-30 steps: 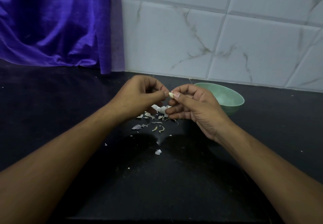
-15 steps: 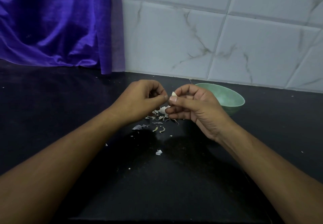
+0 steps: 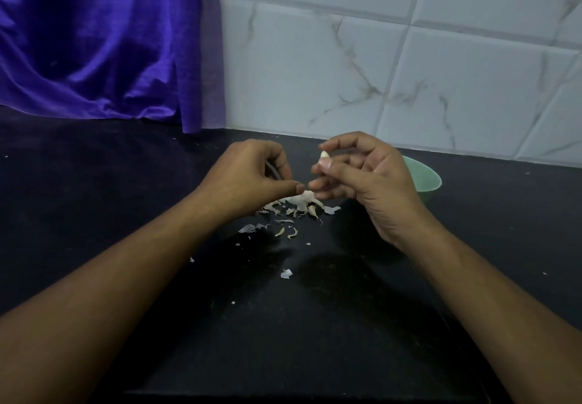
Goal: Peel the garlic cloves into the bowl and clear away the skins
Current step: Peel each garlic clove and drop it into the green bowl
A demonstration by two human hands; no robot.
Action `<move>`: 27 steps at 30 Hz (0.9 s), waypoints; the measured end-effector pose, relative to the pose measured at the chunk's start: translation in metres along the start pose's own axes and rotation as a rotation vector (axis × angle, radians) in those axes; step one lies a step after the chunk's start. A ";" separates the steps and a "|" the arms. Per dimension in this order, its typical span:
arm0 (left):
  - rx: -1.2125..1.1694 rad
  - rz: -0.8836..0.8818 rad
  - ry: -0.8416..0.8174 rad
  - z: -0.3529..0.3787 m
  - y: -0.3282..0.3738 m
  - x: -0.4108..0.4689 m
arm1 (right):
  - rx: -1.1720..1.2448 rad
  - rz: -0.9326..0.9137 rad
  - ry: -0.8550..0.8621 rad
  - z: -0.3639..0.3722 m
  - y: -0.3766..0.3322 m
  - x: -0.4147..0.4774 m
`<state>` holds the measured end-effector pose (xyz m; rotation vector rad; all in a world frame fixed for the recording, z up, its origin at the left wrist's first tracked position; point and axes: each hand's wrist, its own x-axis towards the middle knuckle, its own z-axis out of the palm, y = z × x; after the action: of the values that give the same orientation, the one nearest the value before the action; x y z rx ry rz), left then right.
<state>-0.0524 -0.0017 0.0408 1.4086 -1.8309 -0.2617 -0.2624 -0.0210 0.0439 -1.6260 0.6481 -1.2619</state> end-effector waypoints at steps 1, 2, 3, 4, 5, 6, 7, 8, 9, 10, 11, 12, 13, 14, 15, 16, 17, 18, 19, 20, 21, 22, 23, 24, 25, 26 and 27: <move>-0.012 -0.001 0.001 0.000 0.000 0.000 | -0.041 -0.041 0.026 -0.002 -0.001 0.001; -0.022 0.003 0.003 0.001 0.000 0.000 | -0.087 -0.083 0.055 -0.004 -0.002 0.003; -0.029 0.010 0.004 0.002 0.000 0.000 | -0.133 -0.125 0.087 -0.007 -0.003 0.004; -0.035 0.017 0.003 0.002 0.000 0.000 | -0.171 -0.163 0.118 -0.010 -0.005 0.005; -0.040 0.026 -0.002 0.003 -0.001 0.000 | -0.208 -0.198 0.151 -0.014 -0.006 0.007; -0.039 0.035 -0.008 0.003 -0.001 0.000 | -0.251 -0.230 0.183 -0.019 -0.008 0.008; -0.036 0.044 -0.015 0.004 -0.001 0.000 | -0.306 -0.256 0.216 -0.024 -0.008 0.010; -0.032 0.051 -0.021 0.005 -0.001 0.000 | -0.360 -0.270 0.245 -0.029 -0.009 0.011; -0.028 0.056 -0.028 0.005 -0.001 0.000 | -0.403 -0.270 0.268 -0.033 -0.008 0.012; -0.025 0.062 -0.034 0.006 -0.001 0.000 | -0.435 -0.258 0.286 -0.038 -0.007 0.013; -0.022 0.066 -0.038 0.006 -0.002 0.000 | -0.462 -0.240 0.302 -0.043 -0.006 0.014; -0.019 0.071 -0.041 0.007 -0.002 0.000 | -0.486 -0.220 0.318 -0.048 -0.005 0.015; -0.018 0.073 -0.043 0.007 -0.002 0.000 | -0.512 -0.202 0.334 -0.053 -0.003 0.017; -0.018 0.075 -0.044 0.007 -0.002 0.000 | -0.544 -0.185 0.348 -0.057 -0.001 0.018; -0.020 0.078 -0.044 0.007 -0.002 0.000 | -0.581 -0.171 0.361 -0.061 0.002 0.020; -0.020 0.081 -0.044 0.007 -0.002 0.001 | -0.620 -0.158 0.369 -0.064 0.004 0.021; -0.019 0.085 -0.043 0.007 -0.002 0.001 | -0.662 -0.145 0.376 -0.066 0.006 0.023; -0.017 0.088 -0.042 0.007 -0.002 0.001 | -0.704 -0.133 0.383 -0.068 0.007 0.023; -0.016 0.089 -0.040 0.007 -0.003 0.001 | -0.746 -0.129 0.388 -0.069 0.008 0.023; -0.015 0.092 -0.038 0.007 -0.003 0.001 | -0.786 -0.131 0.394 -0.070 0.007 0.023; -0.014 0.093 -0.035 0.006 -0.003 0.001 | -0.821 -0.137 0.399 -0.070 0.007 0.023; -0.013 0.092 -0.033 0.006 -0.003 0.001 | -0.848 -0.145 0.408 -0.071 0.006 0.023; -0.011 0.087 -0.033 0.006 -0.003 0.001 | -0.864 -0.156 0.416 -0.070 0.005 0.022; -0.010 0.081 -0.033 0.006 -0.003 0.001 | -0.872 -0.170 0.422 -0.070 0.003 0.022; -0.009 0.073 -0.031 0.006 -0.003 0.001 | -0.875 -0.194 0.426 -0.068 0.002 0.021; -0.012 0.064 -0.026 0.005 -0.003 0.001 | -0.870 -0.227 0.428 -0.065 0.000 0.020; -0.016 0.053 -0.019 0.005 -0.003 0.001 | -0.860 -0.271 0.428 -0.062 -0.001 0.019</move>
<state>-0.0534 -0.0048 0.0361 1.3486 -1.8742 -0.2629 -0.3138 -0.0583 0.0546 -2.1931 1.4141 -1.6791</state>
